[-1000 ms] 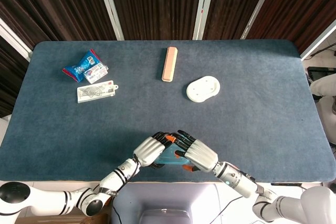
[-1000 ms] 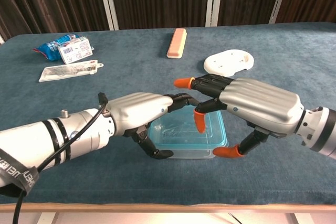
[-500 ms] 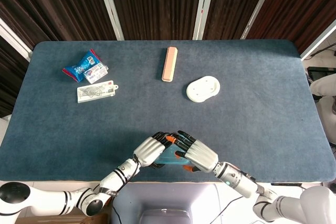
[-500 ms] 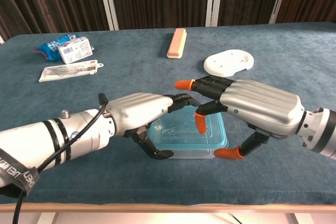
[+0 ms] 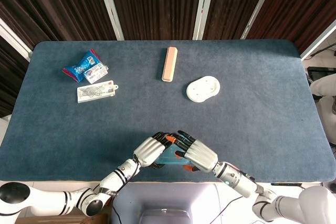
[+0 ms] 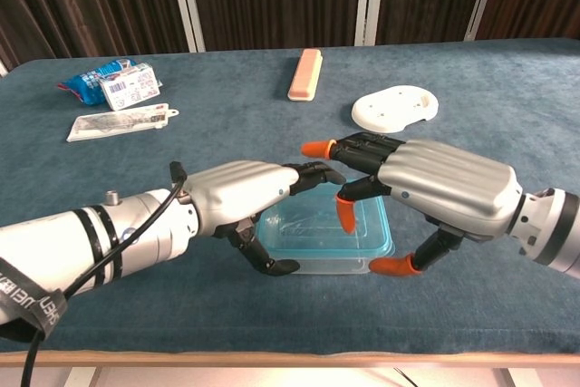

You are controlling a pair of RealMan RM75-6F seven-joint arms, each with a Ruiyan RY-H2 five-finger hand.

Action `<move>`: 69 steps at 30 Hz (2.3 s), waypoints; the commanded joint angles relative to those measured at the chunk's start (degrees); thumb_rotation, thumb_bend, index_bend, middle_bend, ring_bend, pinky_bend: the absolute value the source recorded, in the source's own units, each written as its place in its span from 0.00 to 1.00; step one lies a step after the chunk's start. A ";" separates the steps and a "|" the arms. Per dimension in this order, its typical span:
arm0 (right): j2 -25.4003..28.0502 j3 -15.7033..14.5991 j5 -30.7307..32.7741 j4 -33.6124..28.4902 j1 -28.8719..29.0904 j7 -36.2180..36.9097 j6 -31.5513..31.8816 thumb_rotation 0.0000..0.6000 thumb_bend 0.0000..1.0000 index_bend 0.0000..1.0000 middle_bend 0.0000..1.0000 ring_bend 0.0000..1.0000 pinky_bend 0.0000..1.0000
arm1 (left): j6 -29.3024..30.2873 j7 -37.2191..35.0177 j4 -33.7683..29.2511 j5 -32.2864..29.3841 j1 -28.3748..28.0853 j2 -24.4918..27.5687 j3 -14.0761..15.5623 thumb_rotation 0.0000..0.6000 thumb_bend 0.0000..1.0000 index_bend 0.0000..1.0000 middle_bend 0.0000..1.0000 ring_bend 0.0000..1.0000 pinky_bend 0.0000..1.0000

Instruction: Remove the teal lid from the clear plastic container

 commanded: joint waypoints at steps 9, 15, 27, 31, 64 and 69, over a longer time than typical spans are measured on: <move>0.32 0.23 0.39 -0.49 0.10 0.34 0.30 1.00 0.40 0.60 0.03 0.00 0.00 | -0.40 -0.19 0.56 0.49 0.07 -0.38 0.42 1.00 0.27 0.00 0.00 0.34 0.28; 0.63 0.40 0.61 -0.99 0.14 0.51 0.47 1.00 0.40 0.60 0.03 0.00 0.00 | -0.34 0.00 1.00 1.08 0.15 -0.71 0.71 1.00 0.27 0.00 0.00 0.34 0.28; 1.21 0.62 0.81 -2.06 0.31 0.20 0.47 1.00 0.40 0.60 0.03 0.00 0.00 | -0.04 0.82 1.43 1.87 0.29 -1.15 1.01 1.00 0.27 0.00 0.00 0.34 0.28; 1.47 0.72 0.84 -2.40 0.31 0.19 0.65 1.00 0.40 0.60 0.03 0.00 0.00 | -0.02 0.94 1.52 2.01 0.39 -1.26 1.10 1.00 0.27 0.00 0.00 0.34 0.28; 0.71 1.31 1.47 -0.92 0.74 1.61 0.39 1.00 0.46 0.62 0.04 0.00 0.00 | 0.32 1.64 1.82 3.20 1.11 -1.66 1.63 1.00 0.27 0.00 0.00 0.34 0.29; 1.07 1.60 1.34 -0.89 0.66 1.76 1.42 1.00 0.46 0.62 0.04 0.00 0.00 | 0.22 1.34 1.81 3.43 1.17 -1.54 1.56 1.00 0.27 0.00 0.00 0.34 0.29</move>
